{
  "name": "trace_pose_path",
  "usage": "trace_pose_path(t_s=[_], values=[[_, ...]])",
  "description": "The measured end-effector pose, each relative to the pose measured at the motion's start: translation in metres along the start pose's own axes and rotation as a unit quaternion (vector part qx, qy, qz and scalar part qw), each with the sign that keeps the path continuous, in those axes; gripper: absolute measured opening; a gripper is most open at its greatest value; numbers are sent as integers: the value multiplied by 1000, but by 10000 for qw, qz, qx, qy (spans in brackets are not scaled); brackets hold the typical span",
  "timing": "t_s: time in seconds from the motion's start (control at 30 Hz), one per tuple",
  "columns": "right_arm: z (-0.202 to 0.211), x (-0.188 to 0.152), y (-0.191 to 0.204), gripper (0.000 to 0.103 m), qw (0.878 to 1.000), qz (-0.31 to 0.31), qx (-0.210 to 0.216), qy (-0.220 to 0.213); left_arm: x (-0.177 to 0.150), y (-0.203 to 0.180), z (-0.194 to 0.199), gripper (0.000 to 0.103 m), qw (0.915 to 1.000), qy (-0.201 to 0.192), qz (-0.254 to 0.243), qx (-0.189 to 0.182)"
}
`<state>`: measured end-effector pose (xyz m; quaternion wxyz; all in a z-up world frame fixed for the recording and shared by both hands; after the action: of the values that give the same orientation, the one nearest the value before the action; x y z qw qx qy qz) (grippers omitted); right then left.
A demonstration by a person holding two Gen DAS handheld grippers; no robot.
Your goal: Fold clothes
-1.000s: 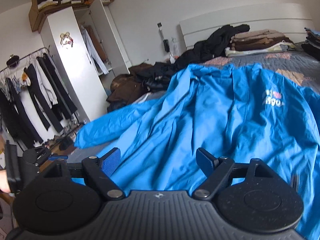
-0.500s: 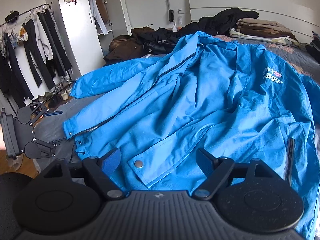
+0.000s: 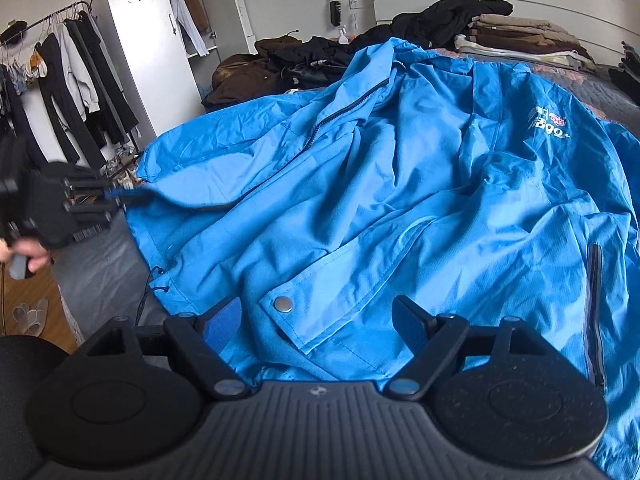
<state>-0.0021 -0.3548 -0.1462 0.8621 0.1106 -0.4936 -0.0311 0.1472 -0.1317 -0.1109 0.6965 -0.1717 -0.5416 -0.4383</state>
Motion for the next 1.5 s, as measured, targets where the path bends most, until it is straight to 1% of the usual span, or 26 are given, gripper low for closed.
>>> trace_pose_path(t_s=[0.03, 0.1, 0.17, 0.2, 0.27, 0.3, 0.37, 0.43, 0.5, 0.53, 0.6, 0.67, 0.7, 0.77, 0.83, 0.9, 0.93, 1.0, 1.07, 1.13, 1.2, 1.27, 1.33, 1.4, 1.43, 1.5], values=[[0, 0, -1, 82, 10000, -27, -2, -3, 15, -4, 4, 3, 9993, -164, 265, -195], [3, 0, -4, 82, 10000, -77, -3, -39, 41, -19, 11, 3, 9950, -426, 599, -676], [8, 1, -7, 82, 9999, -125, -16, -78, 55, -44, 12, 3, 9891, -483, 696, -1207], [10, 1, -9, 82, 9998, -141, -29, -98, 56, -59, 8, 3, 9870, -425, 636, -1414], [16, 0, -14, 82, 9998, -147, -64, -104, 48, -92, -5, 3, 9844, -145, 365, -1716], [19, -1, -17, 82, 9998, -144, -84, -99, 38, -108, -16, 3, 9832, 105, 235, -1807], [23, -5, -23, 82, 9998, -118, -144, -40, 11, -129, -44, 3, 9795, 657, 192, -1892], [24, -10, -29, 82, 9997, -72, -233, 70, -16, -144, -69, 3, 9745, 1211, 191, -1881], [24, -16, -35, 82, 9991, 127, -375, 151, -32, -153, -83, 3, 9708, 1586, 120, -1795], [24, -19, -37, 82, 9985, 252, -453, 194, -36, -155, -85, 5, 9698, 1694, 131, -1749], [24, -23, -42, 82, 9969, 509, -519, 292, -30, -154, -77, 8, 9711, 1662, 277, -1691], [24, -25, -47, 82, 9948, 767, -545, 396, -16, -149, -61, 31, 9702, 1542, 552, -1788], [24, -25, -49, 82, 9935, 895, -556, 429, -7, -146, -54, 36, 9704, 1413, 694, -1831], [29, -21, -54, 82, 9908, 1159, -566, 416, 13, -141, -42, 56, 9717, 1077, 973, -1863], [35, -15, -58, 82, 9873, 1449, -494, 432, 31, -140, -39, 69, 9722, 759, 1260, -1823], [40, -11, -59, 81, 9809, 1842, -359, 504, 47, -140, -38, 69, 9705, 464, 1549, -1790], [42, -11, -59, 81, 9767, 2051, -277, 576, 52, -144, -44, 69, 9686, 390, 1688, -1781], [45, -14, -57, 80, 9662, 2461, -126, 758, 57, -148, -55, 69, 9642, 315, 2009, -1700], [47, -22, -57, 79, 9531, 2858, -54, 991, 58, -151, -65, 70, 9601, 260, 2287, -1587], [47, -32, -61, 79, 9417, 3133, -59, 1226, 53, -159, -74, 71, 9606, 249, 2352, -1460], [50, -41, -68, 79, 9339, 3303, -95, 1367, 47, -167, -78, 71, 9630, 255, 2290, -1396], [52, -45, -76, 78, 9313, 3343, -146, 1438, 41, -175, -79, 71, 9684, 391, 2046, -1373], [54, -48, -85, 73, 9301, 3352, -204, 1488, 39, -180, -79, 71, 9734, 434, 1804, -1341], [53, -50, -90, 70, 9311, 3312, -236, 1510, 39, -176, -79, 74, 9755, 380, 1794, -1215], [52, -51, -91, 69, 9317, 3293, -244, 1515, 39, -173, -79, 77, 9754, 368, 1850, -1143], [50, -53, -89, 67, 9308, 3323, -179, 1512, 41, -165, -81, 77, 9740, 374, 2006, -989]])
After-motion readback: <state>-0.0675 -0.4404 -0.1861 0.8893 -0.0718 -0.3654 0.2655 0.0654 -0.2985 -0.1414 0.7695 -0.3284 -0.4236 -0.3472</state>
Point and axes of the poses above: each gripper's, at about its wrist camera, not at the fingertips, and z roughly against the way its jaws point, y to its left, x to its top, the point moved 5 cm from there along -z, roughly the way its jaws point, and after that the axes turned 11 degrees about -y, right-handed, at the moved point
